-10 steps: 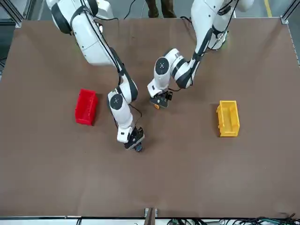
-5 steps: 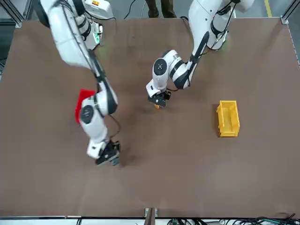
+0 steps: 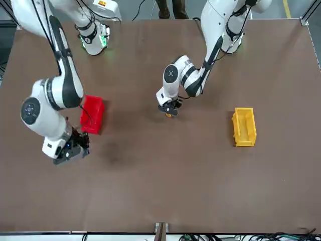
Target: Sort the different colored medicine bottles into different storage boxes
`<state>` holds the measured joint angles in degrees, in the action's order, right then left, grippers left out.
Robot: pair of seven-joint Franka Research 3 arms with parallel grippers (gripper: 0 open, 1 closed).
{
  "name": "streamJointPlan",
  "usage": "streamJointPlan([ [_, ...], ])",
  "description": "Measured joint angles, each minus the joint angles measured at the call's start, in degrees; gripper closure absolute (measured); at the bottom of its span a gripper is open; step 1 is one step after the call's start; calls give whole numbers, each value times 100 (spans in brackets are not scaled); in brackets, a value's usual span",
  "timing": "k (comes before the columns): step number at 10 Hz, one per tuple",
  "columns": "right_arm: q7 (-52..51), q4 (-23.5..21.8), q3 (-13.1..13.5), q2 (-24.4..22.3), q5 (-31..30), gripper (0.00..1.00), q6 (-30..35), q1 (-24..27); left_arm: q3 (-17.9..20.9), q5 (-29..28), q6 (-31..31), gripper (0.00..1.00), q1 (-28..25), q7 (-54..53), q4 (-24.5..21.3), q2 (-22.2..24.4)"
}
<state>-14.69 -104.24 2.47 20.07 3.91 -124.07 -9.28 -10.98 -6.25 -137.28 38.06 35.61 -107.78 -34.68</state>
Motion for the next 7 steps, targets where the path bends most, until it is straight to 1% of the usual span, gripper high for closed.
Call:
streamJointPlan([
  [1,225,-446,1,-105,3,57,-59,84,0,0,64,59,-36,108,72,55],
  [2,525,-821,2,-198,4,57,-118,143,1,0,273,59,-79,387,155,251],
  [3,743,-1111,-1,-311,5,57,-150,196,6,0,654,59,-162,552,222,618],
  [4,832,-1340,-1,-455,8,57,-163,288,2,0,1194,59,-394,459,257,1110],
  [5,872,-1528,-2,-619,15,57,-163,374,-8,117,1708,59,-822,83,257,1610],
  [6,892,-1685,-1,-770,20,57,-163,436,0,297,2045,59,-1377,-436,227,1993],
  [7,906,-1814,-1,-876,23,57,-163,468,2,398,2164,59,-2035,-873,150,2230],
])
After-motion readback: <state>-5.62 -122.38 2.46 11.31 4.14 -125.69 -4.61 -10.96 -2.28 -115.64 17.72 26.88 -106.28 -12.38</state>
